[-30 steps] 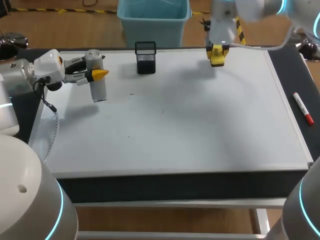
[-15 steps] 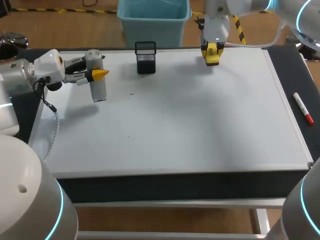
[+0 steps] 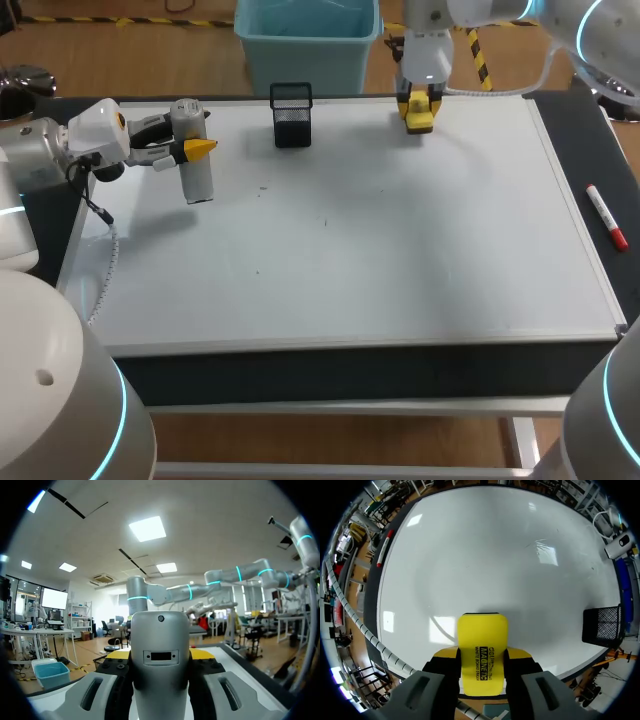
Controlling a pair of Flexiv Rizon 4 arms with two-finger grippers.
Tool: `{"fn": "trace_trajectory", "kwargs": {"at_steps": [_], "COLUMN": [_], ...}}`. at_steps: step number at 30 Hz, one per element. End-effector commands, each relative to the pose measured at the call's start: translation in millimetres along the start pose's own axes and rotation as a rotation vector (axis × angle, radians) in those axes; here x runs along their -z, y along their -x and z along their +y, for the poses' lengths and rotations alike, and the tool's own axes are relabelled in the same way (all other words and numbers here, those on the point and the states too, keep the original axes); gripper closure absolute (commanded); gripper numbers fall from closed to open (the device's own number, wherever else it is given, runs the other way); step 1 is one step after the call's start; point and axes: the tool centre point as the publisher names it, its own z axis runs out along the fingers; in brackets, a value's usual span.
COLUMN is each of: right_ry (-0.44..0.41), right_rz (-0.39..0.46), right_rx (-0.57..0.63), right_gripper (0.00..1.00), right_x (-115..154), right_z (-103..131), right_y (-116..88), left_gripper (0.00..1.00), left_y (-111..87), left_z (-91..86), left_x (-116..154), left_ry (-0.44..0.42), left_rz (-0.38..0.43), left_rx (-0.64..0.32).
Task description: Pick up the inspection probe, press it on each red-marked spot on the whiteboard one by one, put down the probe, pick up the eraser, and wipe off all the red marks.
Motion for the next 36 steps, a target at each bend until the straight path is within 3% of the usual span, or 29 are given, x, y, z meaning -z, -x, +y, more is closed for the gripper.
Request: {"fn": "trace_trajectory", "kwargs": {"at_steps": [1,36], "right_ry": [-0.002,-0.042], "right_rz": [-0.004,-0.002], "right_rx": [-0.001,-0.011], "right_gripper": [1.0,1.0], "right_x": [-1,-18], "right_z": [-5,-9], "right_y": [-2,9], "left_gripper": [1.0,1.0], "left_y": [-0.2,-0.2], "left_z": [-0.6,-0.6], "left_x": [0,0], "left_ry": [-0.001,-0.001], "left_rz": [-0.001,-0.001], "left_rx": [-0.001,-0.001]}}
